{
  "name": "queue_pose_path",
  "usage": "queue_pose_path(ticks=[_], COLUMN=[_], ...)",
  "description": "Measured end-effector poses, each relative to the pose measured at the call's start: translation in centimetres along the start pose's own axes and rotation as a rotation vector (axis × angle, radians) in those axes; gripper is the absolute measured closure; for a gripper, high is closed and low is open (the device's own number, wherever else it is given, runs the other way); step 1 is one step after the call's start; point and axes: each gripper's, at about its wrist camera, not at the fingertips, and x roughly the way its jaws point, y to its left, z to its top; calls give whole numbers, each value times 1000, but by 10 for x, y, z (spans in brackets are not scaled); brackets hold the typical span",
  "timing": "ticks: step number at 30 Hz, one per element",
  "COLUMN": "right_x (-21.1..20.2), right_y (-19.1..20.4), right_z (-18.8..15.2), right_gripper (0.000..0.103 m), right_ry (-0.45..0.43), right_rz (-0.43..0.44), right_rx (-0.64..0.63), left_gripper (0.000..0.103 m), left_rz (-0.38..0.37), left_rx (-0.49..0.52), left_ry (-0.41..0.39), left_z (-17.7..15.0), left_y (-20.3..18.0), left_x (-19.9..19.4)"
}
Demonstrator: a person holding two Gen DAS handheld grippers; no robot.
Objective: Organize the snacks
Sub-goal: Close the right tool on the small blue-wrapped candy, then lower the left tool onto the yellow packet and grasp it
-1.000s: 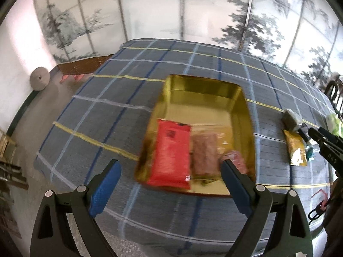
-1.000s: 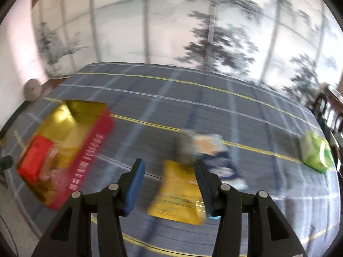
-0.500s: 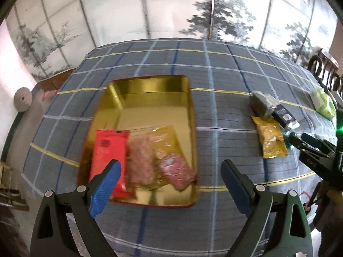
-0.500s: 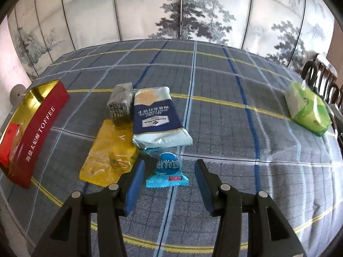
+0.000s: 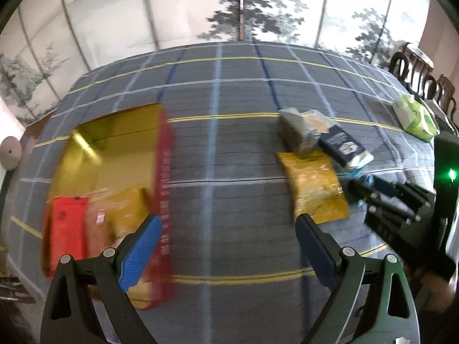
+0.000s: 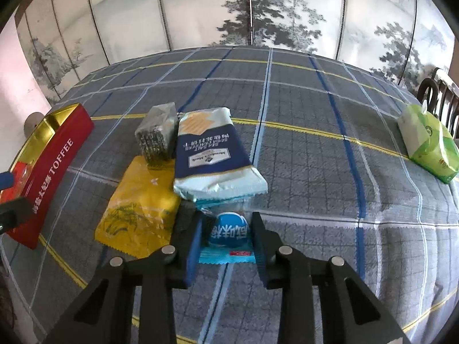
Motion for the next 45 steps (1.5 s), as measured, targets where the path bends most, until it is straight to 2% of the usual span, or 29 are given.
queue_pose_path(ticks=[5,10,14,19,27,33,39,45], right_x=[-13,-22,-20,-10,-2,-2,-2,-2], right_y=[-12,-43,-67,-78,-79,-80,-79,-78], right_z=[-15,-25,-21,-9,2,2,2,2], right_gripper=[71,71,71,71,71,71,71,70], right_ry=[-1,-15,-31,-59,-66,-65,-65,-65], right_rz=[8,-58,-98,-134,-136,-137,-138,-138], right_rx=[11,42,76,84,93,92,91,91], left_gripper=[11,9,7,6,6,6,19,42], left_rz=[-46,-76,-88,-68,-40,-20,-29,-45], left_rx=[33,61,61,60,0,23,18,45], left_ry=[6,0,6,11,73,85,102,78], left_z=[7,12,15,20,26,25,24,19], left_y=[-31,-58,-70,-77,-74,-79,-77,-80], left_x=[12,21,29,42,69,80,82,75])
